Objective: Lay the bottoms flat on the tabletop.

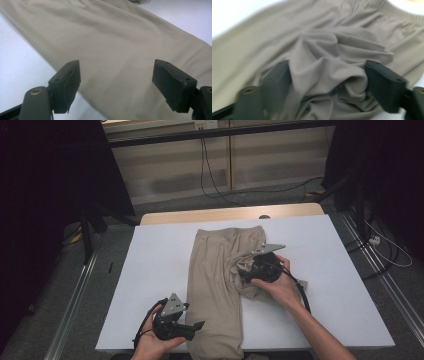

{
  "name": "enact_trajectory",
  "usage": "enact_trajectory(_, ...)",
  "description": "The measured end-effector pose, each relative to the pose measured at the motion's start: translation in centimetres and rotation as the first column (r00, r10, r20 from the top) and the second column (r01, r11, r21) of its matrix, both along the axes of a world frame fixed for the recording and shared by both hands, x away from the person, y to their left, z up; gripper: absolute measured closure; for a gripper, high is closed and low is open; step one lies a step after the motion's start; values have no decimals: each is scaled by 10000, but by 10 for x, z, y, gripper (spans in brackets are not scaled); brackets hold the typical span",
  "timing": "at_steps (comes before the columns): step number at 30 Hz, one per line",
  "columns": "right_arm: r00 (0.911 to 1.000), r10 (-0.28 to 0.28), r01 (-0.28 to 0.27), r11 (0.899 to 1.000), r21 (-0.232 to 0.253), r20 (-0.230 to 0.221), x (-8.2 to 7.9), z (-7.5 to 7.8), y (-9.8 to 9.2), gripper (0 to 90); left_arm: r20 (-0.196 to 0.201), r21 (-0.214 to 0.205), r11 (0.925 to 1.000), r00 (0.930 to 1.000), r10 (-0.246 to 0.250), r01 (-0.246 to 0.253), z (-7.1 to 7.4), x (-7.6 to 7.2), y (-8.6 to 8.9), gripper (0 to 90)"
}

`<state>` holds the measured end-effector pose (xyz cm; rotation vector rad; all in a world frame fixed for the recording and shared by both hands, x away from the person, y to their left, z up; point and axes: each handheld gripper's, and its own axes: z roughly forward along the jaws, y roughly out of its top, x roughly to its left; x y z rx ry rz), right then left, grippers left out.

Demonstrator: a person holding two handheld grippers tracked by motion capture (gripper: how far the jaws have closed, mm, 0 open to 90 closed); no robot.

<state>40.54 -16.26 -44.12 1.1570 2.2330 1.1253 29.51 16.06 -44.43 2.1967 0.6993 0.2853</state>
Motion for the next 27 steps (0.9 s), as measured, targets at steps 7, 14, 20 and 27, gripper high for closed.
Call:
enact_trajectory(7,9990,442,-441,9983,368,0,-11,6,-8,852,-79,60,10000,9999,77,-76,-1,1,1,230)
enact_trajectory(14,9972,461,-531,9911,1218,595,-50,31,-43,865,-59,107,9999,10000,68,-67,-1,0,-1,228)
enact_trajectory(20,9995,240,-263,9924,1200,212,-84,19,-73,818,-86,139,9998,9999,129,-128,-1,2,0,226)
enact_trajectory(27,9957,-884,891,9956,288,-270,-100,5,-101,455,-88,141,9998,9999,143,-142,-1,1,0,225)
